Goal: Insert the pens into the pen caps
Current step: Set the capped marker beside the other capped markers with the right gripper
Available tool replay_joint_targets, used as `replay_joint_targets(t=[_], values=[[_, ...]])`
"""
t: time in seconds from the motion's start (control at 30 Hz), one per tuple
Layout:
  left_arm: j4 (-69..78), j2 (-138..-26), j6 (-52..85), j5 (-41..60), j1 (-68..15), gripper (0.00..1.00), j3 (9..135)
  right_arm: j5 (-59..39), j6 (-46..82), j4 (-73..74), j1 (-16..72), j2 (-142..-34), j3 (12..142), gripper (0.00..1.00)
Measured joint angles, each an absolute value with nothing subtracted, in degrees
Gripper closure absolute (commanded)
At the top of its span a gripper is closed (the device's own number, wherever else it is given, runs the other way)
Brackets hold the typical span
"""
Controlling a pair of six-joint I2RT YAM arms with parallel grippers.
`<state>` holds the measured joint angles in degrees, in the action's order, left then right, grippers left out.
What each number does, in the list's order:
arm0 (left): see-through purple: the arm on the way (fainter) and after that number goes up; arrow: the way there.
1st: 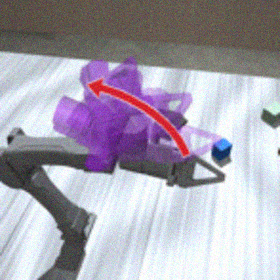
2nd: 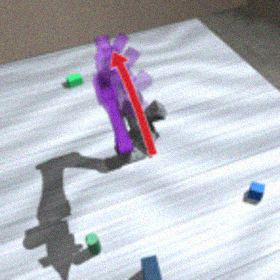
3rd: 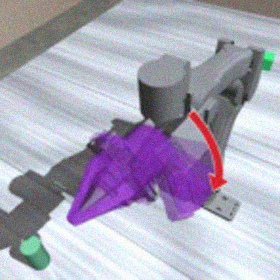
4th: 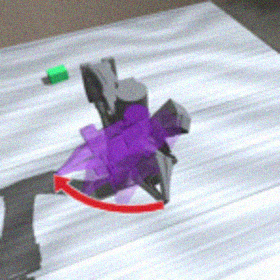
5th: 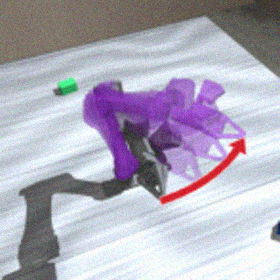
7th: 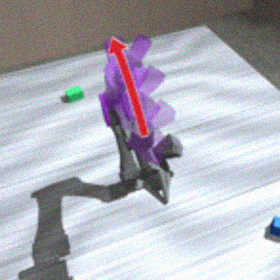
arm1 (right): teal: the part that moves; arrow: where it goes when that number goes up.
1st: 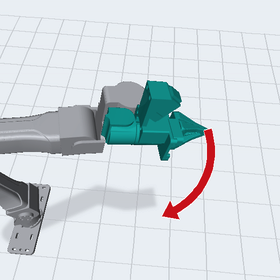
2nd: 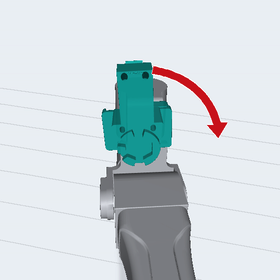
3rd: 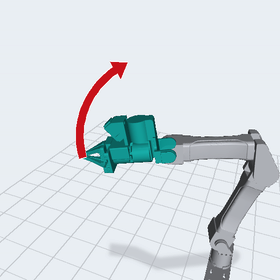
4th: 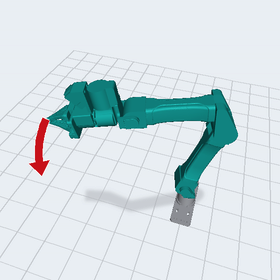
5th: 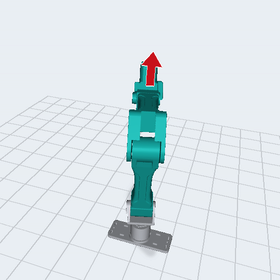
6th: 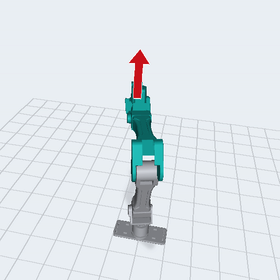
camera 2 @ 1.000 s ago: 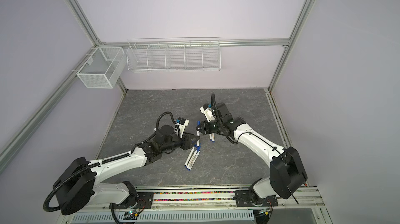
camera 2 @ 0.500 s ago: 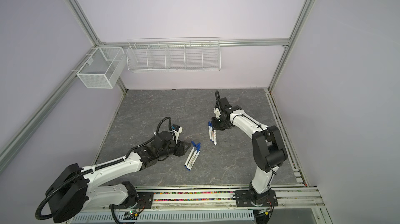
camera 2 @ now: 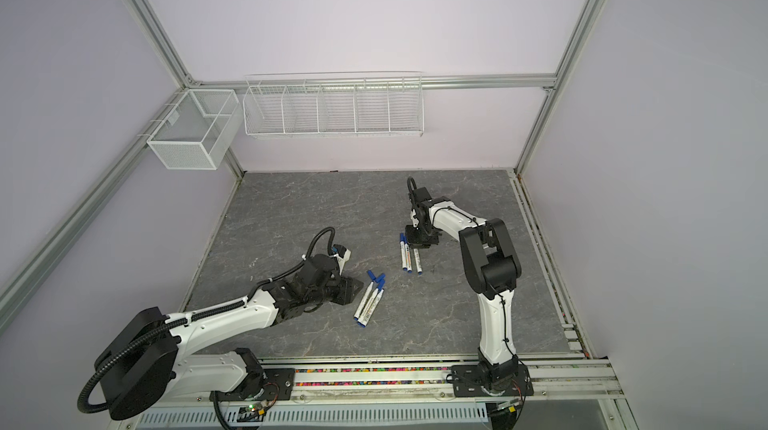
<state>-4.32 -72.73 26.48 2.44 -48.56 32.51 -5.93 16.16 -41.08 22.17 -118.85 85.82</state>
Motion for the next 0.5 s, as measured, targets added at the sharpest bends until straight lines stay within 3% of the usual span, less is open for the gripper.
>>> replay_joint_targets(t=[0.27, 0.5], values=[[-5.6, -74.1, 25.4, 3.5, -49.2, 0.38, 33.0, -9.3, 18.4, -39.0, 21.2, -118.7, 85.5, 0.66], [-6.7, -74.7, 24.9, 3.4, -50.3, 0.38, 33.5, -10.6, 19.7, -37.1, 20.6, -112.0, 80.9, 0.64]])
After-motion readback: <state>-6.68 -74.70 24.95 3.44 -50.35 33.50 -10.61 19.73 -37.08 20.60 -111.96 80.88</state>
